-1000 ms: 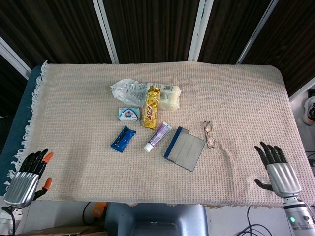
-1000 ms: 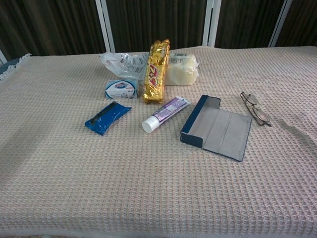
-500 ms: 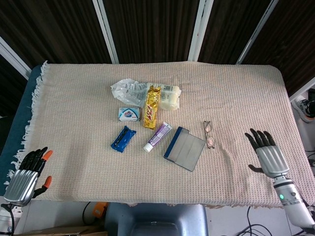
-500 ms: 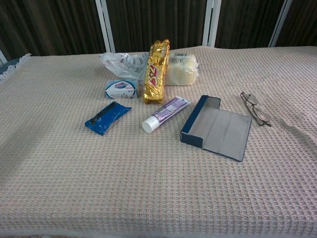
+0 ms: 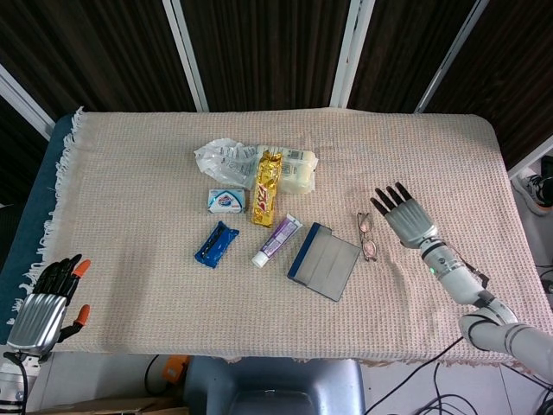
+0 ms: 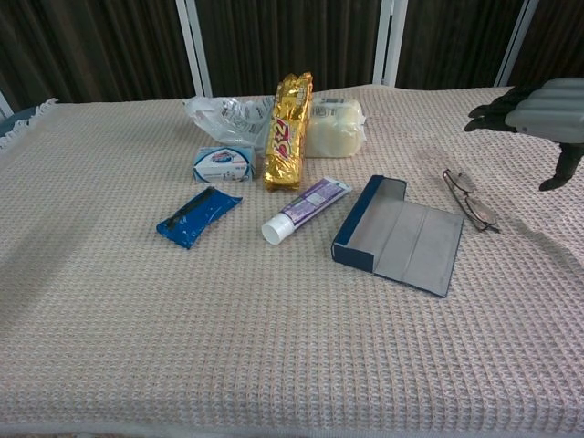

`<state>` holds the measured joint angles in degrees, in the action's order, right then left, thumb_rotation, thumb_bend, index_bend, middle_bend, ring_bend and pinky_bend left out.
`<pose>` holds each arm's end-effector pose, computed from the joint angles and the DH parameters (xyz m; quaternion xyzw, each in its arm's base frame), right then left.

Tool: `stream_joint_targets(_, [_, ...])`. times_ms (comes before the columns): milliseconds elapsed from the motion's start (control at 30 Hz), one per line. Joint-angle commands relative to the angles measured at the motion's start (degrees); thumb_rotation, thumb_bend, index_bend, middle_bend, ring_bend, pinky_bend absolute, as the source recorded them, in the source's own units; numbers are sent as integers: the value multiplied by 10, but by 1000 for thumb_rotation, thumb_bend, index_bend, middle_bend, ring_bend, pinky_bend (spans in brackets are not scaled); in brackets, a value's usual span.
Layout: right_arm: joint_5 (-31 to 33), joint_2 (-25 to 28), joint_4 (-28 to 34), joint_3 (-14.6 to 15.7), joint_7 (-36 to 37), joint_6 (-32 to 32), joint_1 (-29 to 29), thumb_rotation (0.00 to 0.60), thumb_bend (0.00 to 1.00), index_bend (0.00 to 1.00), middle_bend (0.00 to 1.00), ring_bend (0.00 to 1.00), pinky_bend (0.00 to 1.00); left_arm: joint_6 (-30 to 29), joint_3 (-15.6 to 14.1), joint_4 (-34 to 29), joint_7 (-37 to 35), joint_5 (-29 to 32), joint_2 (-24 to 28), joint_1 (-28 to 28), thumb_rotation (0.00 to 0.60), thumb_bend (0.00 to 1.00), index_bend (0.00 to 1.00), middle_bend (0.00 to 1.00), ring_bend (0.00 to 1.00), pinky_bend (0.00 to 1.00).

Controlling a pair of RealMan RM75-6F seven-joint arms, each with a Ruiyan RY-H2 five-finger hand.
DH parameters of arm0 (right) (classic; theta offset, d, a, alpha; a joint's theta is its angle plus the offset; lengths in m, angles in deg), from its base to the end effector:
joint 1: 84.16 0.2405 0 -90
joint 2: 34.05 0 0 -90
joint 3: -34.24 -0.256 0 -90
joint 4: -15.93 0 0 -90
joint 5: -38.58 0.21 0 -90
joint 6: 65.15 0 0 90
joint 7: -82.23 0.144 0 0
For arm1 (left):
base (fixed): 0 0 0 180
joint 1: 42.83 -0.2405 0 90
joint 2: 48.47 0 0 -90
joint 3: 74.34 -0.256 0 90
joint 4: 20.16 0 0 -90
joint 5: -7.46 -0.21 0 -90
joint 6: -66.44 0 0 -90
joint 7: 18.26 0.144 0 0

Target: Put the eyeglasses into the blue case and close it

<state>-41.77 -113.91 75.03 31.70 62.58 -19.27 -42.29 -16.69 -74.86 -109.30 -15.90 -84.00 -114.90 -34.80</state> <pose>-0.2729 -0.3966 0.0676 0.8277 -0.1490 0.1445 0.5213 -0.3029 0.1850 0.1333 -0.6607 -0.3567 -0.3756 0.5433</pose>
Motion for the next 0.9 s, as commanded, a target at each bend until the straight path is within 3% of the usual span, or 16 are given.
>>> stream_joint_targets(33, [0,-4,5,4,-25,-29,16,600,344,107,0,0,0,-1,0,0,-1,0,0,0,600,415,0,0,0,94])
stream_joint_targets(233, [16,0,36,1,-61,-55,32,600,481,106,0,0,0,-1,0,-2,-3,0,0,0,600,421,0,0,0,94])
stream_joint_targets(600, [77,-9,54,1,-129,-91,43,600,491,135,0,0,0,-10,-2,-2,-12,-5,2,-3,600,427,0,0,0,97])
stream_joint_targets(900, [112,-7,63,6,-132,-107,46,600,491,142,0,0,0,-11,-3,-2,-12,-6,2,-4,600,428,0,0,0,97])
